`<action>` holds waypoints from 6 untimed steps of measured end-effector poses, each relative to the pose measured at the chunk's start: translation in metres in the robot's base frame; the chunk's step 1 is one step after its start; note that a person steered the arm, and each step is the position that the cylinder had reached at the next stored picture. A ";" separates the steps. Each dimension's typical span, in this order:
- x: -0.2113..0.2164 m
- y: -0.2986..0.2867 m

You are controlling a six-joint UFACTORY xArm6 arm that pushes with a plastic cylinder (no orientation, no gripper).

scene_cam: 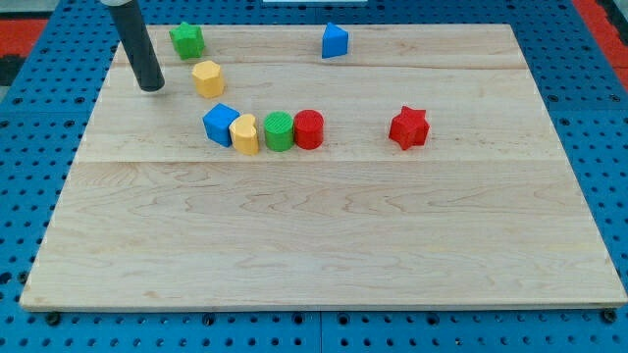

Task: Keep yellow hexagon on bottom right to blue triangle

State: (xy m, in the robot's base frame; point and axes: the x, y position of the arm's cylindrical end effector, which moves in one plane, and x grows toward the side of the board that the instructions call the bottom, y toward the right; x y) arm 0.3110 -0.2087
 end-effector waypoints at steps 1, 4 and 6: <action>-0.002 0.070; 0.027 0.290; 0.013 0.191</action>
